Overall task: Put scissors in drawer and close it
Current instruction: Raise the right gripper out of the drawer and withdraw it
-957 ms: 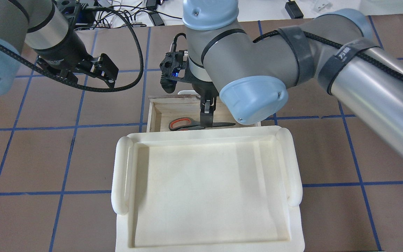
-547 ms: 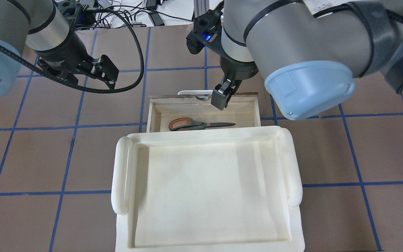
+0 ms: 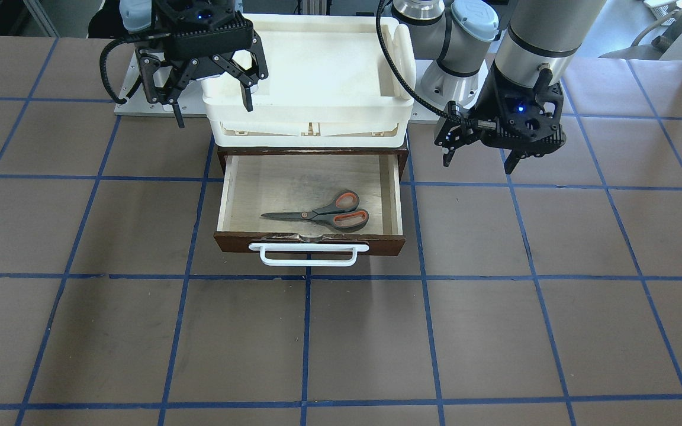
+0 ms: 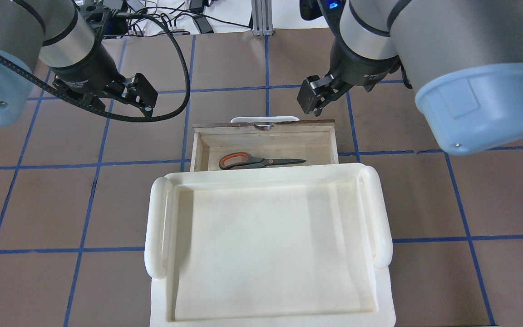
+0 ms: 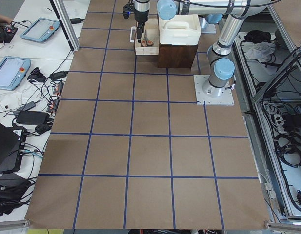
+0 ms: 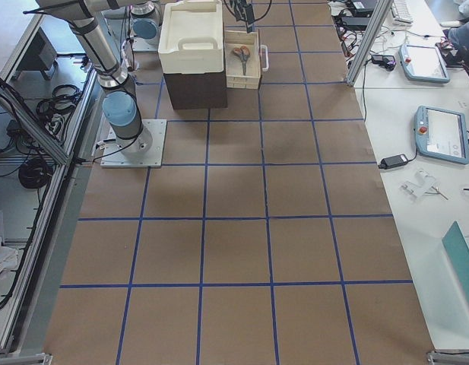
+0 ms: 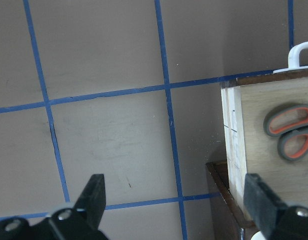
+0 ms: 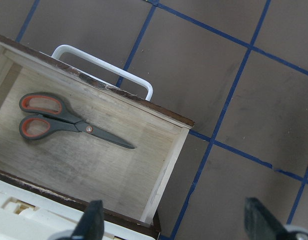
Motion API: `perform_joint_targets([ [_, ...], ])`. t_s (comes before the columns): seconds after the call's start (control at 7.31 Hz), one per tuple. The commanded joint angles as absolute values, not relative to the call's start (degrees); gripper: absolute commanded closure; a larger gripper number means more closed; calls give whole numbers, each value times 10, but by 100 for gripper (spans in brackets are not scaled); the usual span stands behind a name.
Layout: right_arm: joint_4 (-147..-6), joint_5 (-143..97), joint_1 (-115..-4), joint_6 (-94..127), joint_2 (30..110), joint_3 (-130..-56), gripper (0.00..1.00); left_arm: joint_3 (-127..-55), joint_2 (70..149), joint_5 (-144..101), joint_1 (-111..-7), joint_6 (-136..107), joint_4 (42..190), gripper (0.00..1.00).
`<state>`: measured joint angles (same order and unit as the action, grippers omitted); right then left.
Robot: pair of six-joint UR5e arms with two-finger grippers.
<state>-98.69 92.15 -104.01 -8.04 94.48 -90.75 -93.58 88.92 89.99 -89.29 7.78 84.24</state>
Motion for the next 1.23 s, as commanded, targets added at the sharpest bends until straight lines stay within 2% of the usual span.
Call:
perform_joint_targets([
  [0.0, -988, 921, -1008, -32, 947, -910, 0, -937, 890, 899, -894, 78, 843, 0],
  [0.41, -986, 913, -934, -31, 946, -911, 0, -937, 888, 899, -894, 77, 843, 0],
  [1.09, -990, 920, -933, -27, 946, -912, 0, -938, 886, 899, -894, 78, 845, 0],
])
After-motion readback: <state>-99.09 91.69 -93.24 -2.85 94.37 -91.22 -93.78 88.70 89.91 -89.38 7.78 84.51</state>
